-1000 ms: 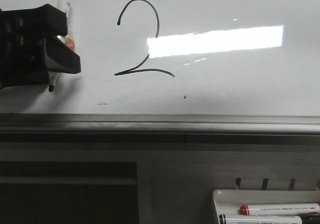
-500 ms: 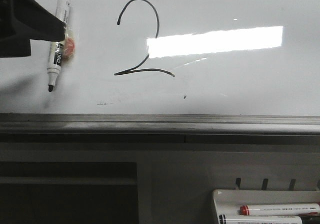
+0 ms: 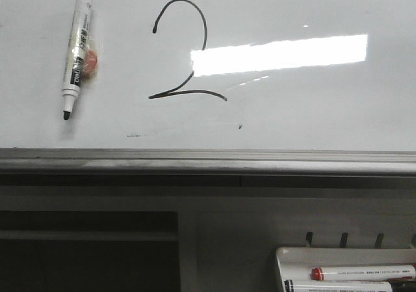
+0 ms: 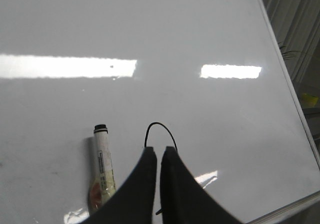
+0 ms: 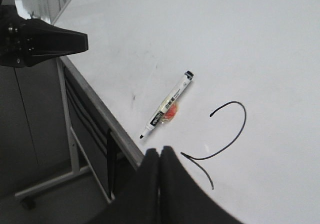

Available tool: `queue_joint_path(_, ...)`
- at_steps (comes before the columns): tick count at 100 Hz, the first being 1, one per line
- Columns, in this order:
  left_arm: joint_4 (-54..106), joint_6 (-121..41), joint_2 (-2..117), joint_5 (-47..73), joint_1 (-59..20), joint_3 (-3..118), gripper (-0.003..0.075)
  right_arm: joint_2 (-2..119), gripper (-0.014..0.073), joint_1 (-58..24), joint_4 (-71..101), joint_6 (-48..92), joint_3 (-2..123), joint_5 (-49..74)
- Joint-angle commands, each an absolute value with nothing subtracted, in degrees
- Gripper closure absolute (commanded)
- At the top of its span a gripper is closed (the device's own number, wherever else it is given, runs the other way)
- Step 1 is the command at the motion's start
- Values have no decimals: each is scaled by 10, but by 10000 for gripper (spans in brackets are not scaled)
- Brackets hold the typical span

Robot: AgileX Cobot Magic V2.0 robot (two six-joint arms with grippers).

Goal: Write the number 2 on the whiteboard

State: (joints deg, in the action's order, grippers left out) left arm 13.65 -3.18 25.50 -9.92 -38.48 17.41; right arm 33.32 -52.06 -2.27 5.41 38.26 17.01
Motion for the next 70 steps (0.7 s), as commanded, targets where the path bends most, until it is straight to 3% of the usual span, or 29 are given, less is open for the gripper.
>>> queue_joint_path(1, 106, -50, 217, -137, -384, 169, 741, 280, 645, -516, -41, 53, 348, 103)
queue_joint_path(28, 98, -60, 168, -81, -384, 144, 741, 161, 645, -516, -34, 38, 238, 127)
queue_joint_path(70, 102, -60, 168, -81, -384, 144, 741, 154, 645, -516, -13, 38, 230, 146)
